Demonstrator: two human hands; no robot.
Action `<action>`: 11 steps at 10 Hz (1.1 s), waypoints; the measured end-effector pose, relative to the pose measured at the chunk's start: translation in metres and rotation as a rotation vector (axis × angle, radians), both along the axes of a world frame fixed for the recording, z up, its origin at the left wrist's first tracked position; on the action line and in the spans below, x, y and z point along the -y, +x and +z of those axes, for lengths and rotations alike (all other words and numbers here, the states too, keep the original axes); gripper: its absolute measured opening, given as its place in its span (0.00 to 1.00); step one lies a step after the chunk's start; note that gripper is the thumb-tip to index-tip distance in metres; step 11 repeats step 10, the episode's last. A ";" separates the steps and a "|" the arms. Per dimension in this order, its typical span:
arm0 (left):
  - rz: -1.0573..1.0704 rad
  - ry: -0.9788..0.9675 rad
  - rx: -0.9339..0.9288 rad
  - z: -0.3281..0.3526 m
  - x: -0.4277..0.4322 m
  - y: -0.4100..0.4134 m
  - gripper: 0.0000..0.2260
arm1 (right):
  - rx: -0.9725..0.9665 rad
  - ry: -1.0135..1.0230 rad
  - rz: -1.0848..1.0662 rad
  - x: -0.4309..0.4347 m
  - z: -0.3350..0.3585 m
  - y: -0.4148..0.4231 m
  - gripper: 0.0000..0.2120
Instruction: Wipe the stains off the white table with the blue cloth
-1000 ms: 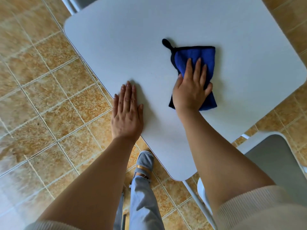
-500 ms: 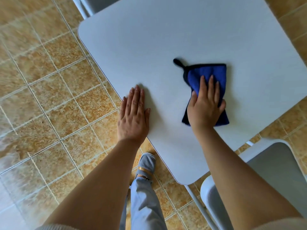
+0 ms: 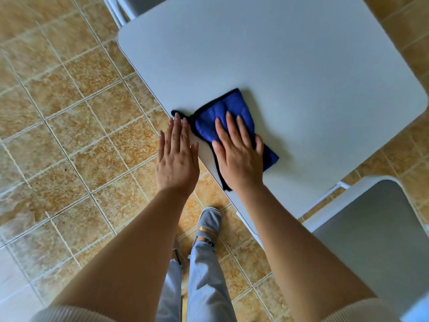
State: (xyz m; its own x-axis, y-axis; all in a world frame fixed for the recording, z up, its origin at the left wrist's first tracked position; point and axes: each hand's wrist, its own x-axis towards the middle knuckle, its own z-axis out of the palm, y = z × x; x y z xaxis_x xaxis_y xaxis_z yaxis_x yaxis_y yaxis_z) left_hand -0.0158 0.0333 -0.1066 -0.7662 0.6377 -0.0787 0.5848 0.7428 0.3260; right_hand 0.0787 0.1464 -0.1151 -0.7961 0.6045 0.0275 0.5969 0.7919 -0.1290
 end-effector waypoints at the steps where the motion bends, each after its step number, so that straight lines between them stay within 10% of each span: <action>1: -0.067 0.007 0.014 0.006 -0.001 0.020 0.25 | 0.051 -0.037 -0.021 0.023 0.005 0.044 0.24; 11: -0.432 -0.263 -0.055 0.047 -0.002 0.043 0.28 | 0.232 -0.145 -0.140 0.027 0.046 0.095 0.35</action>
